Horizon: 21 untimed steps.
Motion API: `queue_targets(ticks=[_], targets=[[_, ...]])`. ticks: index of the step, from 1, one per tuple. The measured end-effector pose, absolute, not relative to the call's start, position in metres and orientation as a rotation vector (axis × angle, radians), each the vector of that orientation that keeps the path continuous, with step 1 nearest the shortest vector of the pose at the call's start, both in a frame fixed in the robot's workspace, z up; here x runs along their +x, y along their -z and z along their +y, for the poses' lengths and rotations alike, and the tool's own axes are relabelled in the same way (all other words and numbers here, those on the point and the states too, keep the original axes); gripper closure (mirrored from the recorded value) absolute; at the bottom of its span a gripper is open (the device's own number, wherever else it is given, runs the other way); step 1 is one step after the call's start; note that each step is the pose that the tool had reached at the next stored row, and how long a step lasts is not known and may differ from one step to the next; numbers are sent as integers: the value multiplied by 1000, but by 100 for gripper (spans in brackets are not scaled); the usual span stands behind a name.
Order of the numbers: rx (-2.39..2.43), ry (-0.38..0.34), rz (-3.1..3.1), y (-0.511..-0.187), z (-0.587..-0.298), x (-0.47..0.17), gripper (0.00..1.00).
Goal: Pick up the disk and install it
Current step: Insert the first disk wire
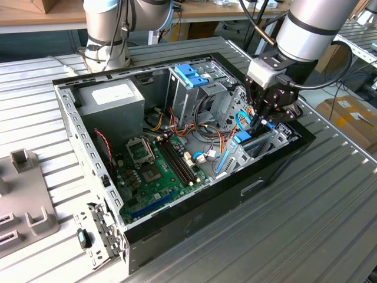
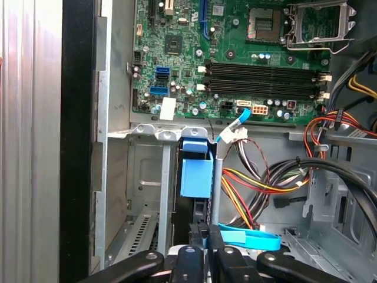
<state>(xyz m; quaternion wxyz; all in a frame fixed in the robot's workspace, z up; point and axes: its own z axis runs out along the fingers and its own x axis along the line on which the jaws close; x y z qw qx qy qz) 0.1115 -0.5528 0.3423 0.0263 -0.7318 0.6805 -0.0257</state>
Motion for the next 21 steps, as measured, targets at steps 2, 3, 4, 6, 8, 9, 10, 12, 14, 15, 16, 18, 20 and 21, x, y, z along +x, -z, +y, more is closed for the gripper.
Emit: queue_targets(ticks=[2,3,4,6,8,9,10,12,14,15,16,18,20,21], targets=[[-2261,79,2103,-342,-553,112,84],[-2261,79,2103,-342,-553,112,84],[-2261,79,2103,-342,-553,112,84],[-2261,79,2103,-342,-553,112,84],[-2260,78,2102,-341,-553,112,83],[-2260,78,2102,-341,-553,112,77],[-2261,78,2102,-341,-553,112,77],[-2261,79,2103,-341,-553,112,71],[-2261,79,2103,-341,-553,112,71],[-2261,79,2103,-342,-553,112,71],[-2261,79,2103,-343,-553,112,71],[-2261,79,2103,-348,-553,112,71],[-2261,79,2103,-353,-553,112,71],[-2261,79,2103,-356,-553,112,71]])
